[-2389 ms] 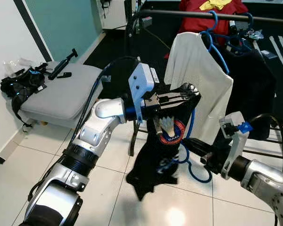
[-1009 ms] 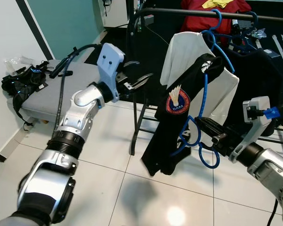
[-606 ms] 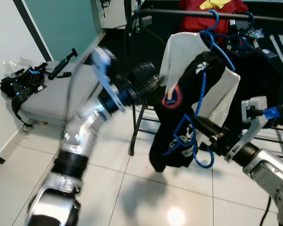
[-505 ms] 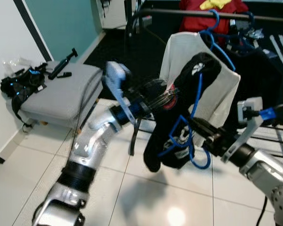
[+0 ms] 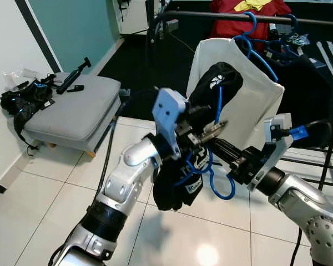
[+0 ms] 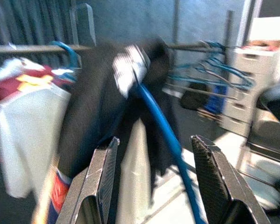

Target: Hang hanger

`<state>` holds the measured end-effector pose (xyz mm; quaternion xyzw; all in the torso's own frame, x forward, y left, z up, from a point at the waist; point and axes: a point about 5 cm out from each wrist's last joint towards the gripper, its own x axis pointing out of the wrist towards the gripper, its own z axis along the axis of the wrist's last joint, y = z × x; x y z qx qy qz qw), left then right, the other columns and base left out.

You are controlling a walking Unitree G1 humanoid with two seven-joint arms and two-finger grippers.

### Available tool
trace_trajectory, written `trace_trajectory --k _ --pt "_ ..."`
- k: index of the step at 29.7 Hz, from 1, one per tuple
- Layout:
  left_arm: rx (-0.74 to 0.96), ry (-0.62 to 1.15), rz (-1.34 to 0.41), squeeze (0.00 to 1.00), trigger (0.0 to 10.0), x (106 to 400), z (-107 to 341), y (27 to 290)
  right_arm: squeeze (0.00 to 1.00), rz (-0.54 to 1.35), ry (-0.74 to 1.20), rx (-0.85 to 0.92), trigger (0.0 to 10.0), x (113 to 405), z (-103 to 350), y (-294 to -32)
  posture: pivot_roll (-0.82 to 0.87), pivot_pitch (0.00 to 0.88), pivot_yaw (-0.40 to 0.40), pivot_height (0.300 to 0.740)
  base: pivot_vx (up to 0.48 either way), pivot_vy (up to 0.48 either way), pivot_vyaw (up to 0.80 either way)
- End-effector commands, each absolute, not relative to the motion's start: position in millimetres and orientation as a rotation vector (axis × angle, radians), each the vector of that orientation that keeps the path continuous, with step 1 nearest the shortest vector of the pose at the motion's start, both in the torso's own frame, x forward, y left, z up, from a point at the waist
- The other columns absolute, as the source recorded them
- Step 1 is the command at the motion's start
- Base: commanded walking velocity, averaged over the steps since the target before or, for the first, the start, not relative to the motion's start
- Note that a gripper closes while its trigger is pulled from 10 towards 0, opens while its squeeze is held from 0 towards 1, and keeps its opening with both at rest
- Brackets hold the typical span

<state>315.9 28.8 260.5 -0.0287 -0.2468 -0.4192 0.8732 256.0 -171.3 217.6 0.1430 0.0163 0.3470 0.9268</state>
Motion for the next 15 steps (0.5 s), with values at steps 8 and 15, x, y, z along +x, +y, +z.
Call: trace_trajectory --k 8,15 --pt "-0.017 -0.542 -0.783 0.0 10.0 323 265 50 0.0 0.721 0.005 0.287 0.0 253 221 -171 -0.12 0.205 0.099 0.74 0.0 0.0 0.0" --pt "-0.031 -0.524 -0.861 0.0 10.0 315 260 46 0.0 0.648 -0.145 0.329 0.0 261 249 -192 -0.12 0.205 0.099 0.74 0.0 0.0 0.0"
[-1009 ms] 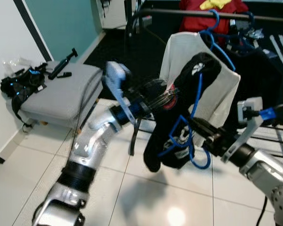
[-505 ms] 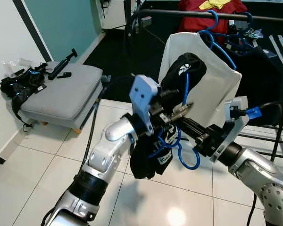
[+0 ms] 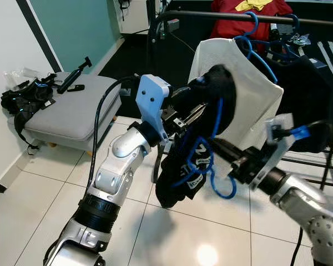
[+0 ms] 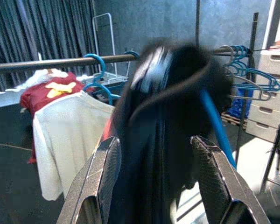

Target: Hang hanger

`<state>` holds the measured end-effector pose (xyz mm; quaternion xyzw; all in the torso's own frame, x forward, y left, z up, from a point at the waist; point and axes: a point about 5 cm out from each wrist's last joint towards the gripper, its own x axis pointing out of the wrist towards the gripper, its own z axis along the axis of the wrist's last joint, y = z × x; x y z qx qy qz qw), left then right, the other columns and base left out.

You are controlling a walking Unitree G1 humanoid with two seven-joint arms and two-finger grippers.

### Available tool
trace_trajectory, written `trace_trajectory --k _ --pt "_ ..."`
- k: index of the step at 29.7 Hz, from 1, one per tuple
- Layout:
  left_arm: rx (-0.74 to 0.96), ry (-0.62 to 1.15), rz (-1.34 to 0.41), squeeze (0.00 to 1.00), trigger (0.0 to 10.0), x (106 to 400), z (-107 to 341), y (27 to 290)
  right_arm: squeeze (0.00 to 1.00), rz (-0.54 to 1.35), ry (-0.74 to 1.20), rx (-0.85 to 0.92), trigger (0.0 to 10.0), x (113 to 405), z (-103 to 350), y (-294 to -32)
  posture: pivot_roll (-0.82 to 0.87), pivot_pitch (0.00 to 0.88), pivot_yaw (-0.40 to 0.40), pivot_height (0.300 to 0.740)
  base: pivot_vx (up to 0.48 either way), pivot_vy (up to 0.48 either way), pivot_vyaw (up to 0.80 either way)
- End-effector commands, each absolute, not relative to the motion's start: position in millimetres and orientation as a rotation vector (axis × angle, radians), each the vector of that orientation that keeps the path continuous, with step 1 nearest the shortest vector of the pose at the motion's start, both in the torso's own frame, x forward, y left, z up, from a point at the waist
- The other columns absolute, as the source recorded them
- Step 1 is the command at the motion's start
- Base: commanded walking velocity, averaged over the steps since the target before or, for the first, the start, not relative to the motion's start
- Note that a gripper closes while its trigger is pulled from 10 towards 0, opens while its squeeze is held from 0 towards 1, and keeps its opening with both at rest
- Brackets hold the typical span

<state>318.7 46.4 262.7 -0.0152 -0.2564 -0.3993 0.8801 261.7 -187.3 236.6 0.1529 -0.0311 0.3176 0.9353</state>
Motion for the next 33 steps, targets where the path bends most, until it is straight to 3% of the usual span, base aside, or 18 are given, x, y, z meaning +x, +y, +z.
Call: trace_trajectory --k 1,12,20,33 --pt "-0.03 -0.52 -0.886 0.0 10.0 312 257 42 0.0 0.646 -0.178 0.331 0.0 261 256 -196 -0.12 0.205 0.099 0.74 0.0 0.0 0.0" --pt "-0.018 -0.516 -0.903 0.0 10.0 309 255 38 0.0 0.658 -0.222 0.318 0.0 258 265 -199 -0.12 0.207 0.099 0.74 0.0 0.0 0.0" --pt "-0.057 -0.507 -0.925 0.0 10.0 307 253 39 0.0 0.719 -0.495 0.418 0.0 255 314 -210 -0.12 0.207 0.1 0.74 0.0 0.0 0.0" --pt "-0.06 -0.495 -0.931 0.0 10.0 305 249 43 0.0 0.713 -0.582 0.409 0.0 251 337 -226 -0.12 0.21 0.097 0.74 0.0 0.0 0.0"
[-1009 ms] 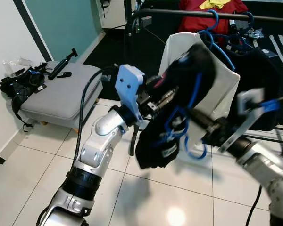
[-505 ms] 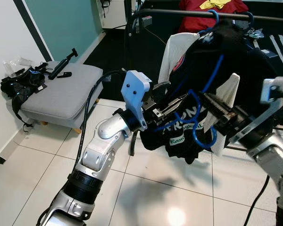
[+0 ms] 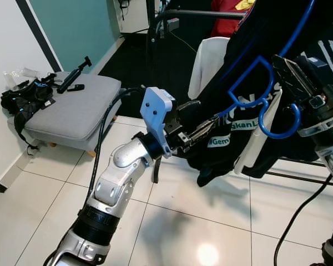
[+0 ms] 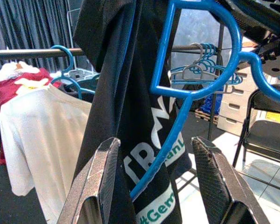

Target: Hang hanger

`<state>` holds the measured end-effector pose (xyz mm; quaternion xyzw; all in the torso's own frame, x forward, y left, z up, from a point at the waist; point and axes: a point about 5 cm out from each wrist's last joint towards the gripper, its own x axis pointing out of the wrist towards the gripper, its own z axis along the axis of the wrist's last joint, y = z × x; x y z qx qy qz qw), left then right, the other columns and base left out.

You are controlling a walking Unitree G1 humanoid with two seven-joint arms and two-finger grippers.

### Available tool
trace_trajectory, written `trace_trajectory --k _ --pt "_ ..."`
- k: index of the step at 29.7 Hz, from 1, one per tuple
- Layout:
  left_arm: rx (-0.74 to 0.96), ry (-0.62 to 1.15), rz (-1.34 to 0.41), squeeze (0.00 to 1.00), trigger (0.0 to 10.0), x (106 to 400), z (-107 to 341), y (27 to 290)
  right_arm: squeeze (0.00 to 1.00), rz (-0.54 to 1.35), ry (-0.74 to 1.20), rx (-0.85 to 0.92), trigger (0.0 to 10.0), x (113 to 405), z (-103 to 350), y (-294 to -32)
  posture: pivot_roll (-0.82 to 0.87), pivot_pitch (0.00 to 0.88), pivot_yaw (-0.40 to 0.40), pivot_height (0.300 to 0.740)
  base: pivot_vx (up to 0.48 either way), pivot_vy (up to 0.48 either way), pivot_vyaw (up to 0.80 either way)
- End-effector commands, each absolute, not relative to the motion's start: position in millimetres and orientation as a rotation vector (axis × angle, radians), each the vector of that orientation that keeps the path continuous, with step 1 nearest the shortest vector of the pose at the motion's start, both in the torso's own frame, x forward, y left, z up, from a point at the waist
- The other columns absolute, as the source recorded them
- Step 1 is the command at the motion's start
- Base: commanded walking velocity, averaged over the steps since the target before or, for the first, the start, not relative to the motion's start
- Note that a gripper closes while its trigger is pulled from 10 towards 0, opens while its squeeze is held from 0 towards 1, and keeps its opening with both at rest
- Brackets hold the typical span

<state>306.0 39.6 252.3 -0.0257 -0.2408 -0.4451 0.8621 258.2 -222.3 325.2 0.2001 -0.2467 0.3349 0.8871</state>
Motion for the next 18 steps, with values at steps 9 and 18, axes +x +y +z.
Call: trace_trajectory --k 9,18 --pt "-0.037 -0.476 -0.926 0.0 10.0 305 244 43 0.0 0.717 -0.622 0.414 0.0 248 348 -230 -0.12 0.209 0.098 0.74 0.0 0.0 0.0" --pt "-0.103 -0.458 -0.822 0.0 10.0 315 250 44 0.0 0.839 -0.526 0.415 0.0 238 330 -209 -0.12 0.208 0.1 0.74 0.0 0.0 0.0"
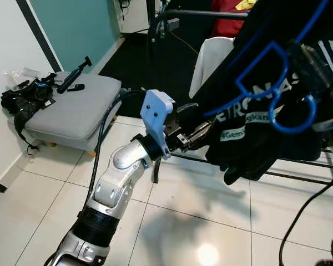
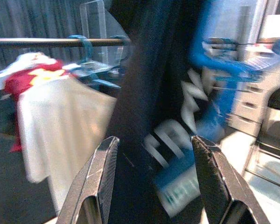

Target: Hang hanger

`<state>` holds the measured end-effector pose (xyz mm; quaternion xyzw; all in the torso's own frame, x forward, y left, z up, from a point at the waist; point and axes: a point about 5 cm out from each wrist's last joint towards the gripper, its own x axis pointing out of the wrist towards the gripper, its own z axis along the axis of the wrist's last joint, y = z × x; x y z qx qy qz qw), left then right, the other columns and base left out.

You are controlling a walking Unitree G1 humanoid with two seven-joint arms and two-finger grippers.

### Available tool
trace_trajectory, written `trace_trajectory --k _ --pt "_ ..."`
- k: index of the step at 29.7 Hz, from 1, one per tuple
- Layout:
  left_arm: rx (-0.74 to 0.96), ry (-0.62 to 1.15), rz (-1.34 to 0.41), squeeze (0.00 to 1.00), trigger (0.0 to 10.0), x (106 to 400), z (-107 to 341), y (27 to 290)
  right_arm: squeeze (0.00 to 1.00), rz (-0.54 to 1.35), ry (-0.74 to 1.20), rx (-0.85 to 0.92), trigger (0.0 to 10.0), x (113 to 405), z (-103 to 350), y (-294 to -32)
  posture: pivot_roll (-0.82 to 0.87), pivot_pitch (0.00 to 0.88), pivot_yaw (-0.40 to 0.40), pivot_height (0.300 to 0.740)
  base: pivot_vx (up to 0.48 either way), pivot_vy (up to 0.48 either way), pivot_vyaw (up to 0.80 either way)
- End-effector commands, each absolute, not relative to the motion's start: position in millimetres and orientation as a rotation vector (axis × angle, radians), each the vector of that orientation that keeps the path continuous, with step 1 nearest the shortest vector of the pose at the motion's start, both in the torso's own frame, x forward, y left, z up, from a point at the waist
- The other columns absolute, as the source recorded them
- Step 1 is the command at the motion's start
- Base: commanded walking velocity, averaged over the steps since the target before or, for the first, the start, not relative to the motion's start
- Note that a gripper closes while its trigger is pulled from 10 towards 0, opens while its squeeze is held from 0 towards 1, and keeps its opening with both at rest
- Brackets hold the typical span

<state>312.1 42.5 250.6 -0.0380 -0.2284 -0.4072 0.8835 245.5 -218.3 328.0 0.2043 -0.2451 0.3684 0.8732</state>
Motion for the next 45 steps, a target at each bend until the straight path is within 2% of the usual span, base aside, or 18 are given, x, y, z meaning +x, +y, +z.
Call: trace_trajectory --k 1,24,25,27,28,38,45 --pt "-0.103 -0.458 -0.822 0.0 10.0 315 250 44 0.0 0.839 -0.526 0.415 0.0 238 330 -209 -0.12 0.208 0.1 0.74 0.0 0.0 0.0" --pt "0.005 -0.363 -0.671 0.0 10.0 329 238 56 0.0 0.874 -0.495 0.449 0.0 230 321 -201 -0.12 0.217 0.104 0.74 0.0 0.0 0.0" --pt "0.01 -0.346 -0.657 0.0 5.4 331 236 58 0.0 0.876 -0.497 0.449 0.0 229 321 -201 -0.12 0.217 0.104 0.74 0.0 0.0 0.0" --pt "0.01 -0.346 -0.657 0.0 5.4 331 236 58 0.0 0.876 -0.497 0.449 0.0 229 321 -201 -0.12 0.217 0.104 0.74 0.0 0.0 0.0" --pt "0.011 -0.341 -0.656 0.0 0.0 332 235 58 0.0 0.876 -0.497 0.448 0.0 229 321 -201 -0.12 0.217 0.104 0.74 0.0 0.0 0.0" --pt "0.019 -0.328 -0.645 0.0 0.0 333 234 59 0.0 0.857 -0.481 0.435 0.0 228 320 -202 -0.12 0.218 0.106 0.74 0.0 0.0 0.0" --pt "0.067 -0.346 -0.649 0.0 0.0 332 236 59 0.0 0.792 -0.411 0.413 0.0 238 309 -202 -0.12 0.218 0.106 0.74 0.0 0.0 0.0"
